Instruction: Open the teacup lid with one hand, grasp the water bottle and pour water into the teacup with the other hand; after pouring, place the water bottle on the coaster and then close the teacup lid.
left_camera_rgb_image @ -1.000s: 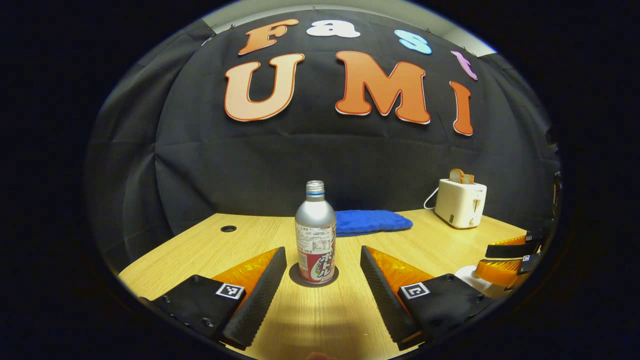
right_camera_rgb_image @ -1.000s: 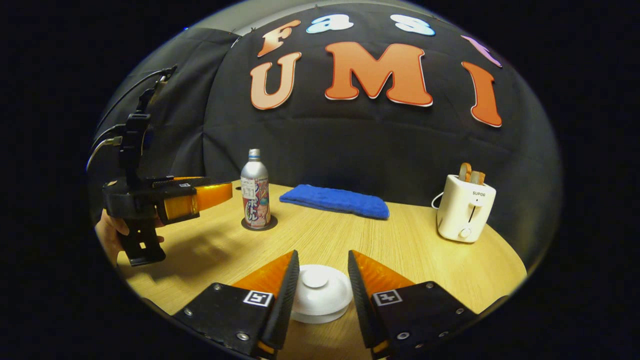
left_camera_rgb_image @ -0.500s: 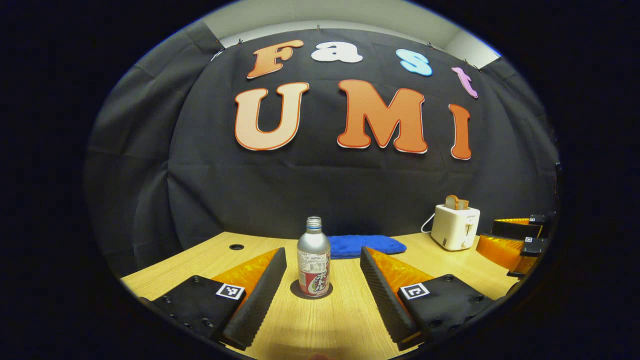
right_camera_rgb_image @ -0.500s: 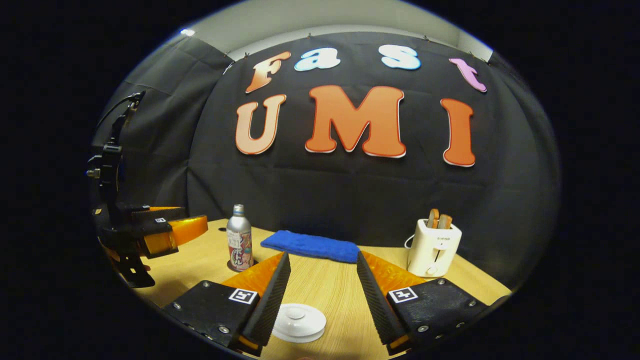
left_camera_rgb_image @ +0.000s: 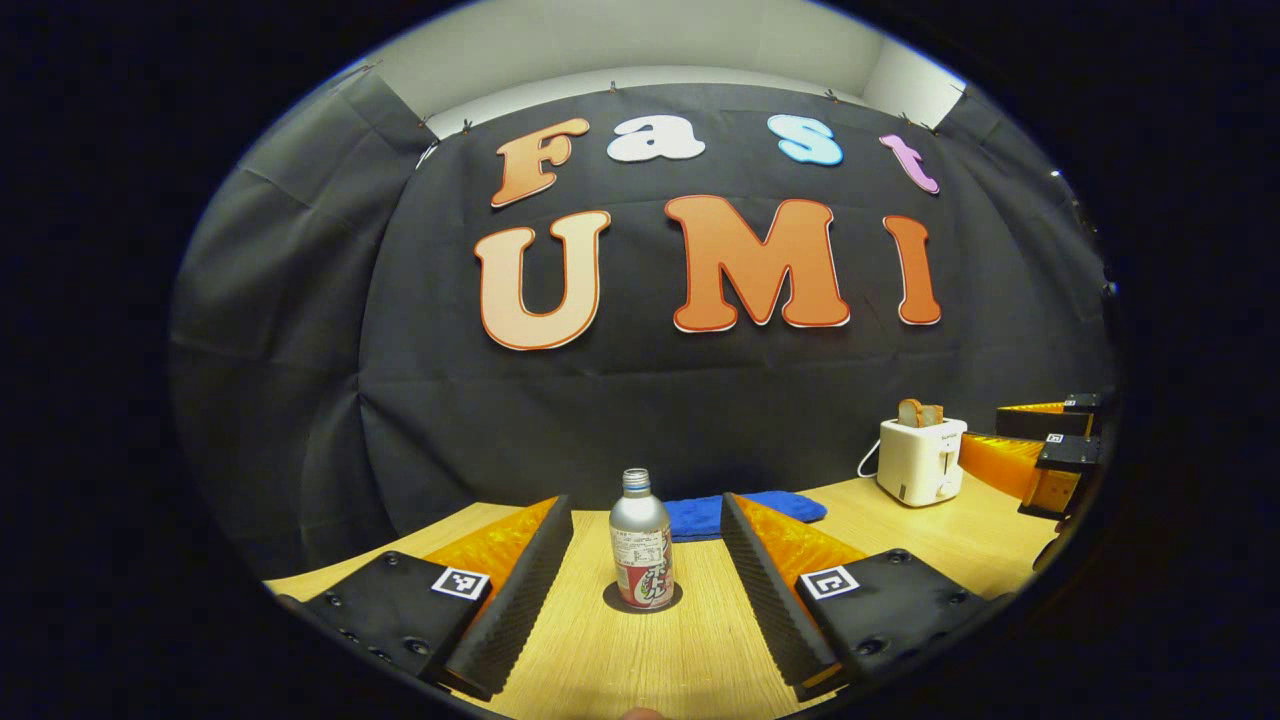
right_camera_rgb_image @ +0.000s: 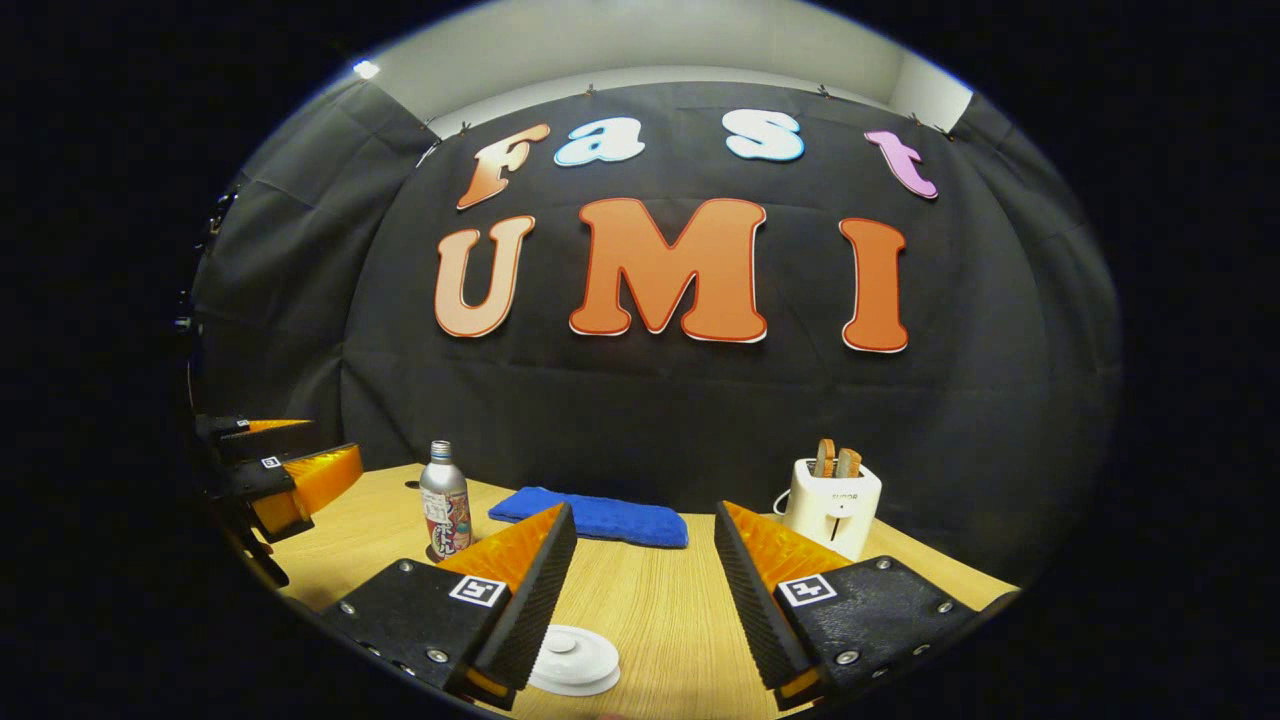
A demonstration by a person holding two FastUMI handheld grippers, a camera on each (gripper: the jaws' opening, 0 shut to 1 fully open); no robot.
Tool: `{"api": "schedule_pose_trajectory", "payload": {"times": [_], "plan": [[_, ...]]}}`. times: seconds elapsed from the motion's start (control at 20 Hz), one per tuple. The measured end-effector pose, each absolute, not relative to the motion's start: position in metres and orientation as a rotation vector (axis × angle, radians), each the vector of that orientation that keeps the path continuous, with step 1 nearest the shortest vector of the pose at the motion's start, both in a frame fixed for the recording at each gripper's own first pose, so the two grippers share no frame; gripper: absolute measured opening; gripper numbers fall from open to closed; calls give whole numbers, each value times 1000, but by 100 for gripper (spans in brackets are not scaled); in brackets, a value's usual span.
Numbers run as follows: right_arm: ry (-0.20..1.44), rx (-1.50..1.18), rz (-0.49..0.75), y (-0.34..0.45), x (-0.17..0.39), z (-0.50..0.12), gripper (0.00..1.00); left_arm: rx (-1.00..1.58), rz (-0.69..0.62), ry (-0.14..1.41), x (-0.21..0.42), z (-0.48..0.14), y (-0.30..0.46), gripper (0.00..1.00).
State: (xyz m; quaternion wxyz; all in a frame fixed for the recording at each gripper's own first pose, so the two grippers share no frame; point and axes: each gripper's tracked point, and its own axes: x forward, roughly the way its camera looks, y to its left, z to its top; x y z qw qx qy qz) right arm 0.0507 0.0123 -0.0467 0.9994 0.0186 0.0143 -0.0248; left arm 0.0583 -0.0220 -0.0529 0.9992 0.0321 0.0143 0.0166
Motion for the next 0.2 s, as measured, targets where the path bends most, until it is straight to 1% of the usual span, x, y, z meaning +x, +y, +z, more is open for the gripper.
{"api": "schedule_pose_trajectory", "payload": {"times": [0.05,0.1,0.15,0.2], "plan": [[21,39,-60,8,50,-42,82,62,34,23,58,-51,-21,98],[11,41,-70,5,48,-39,84,62,37,15,57,-48,-20,100],[-2,44,-77,2,48,-33,84,65,39,6,57,-46,-19,100],[-11,46,-79,2,46,-29,84,67,40,-2,54,-42,-18,98]]}}
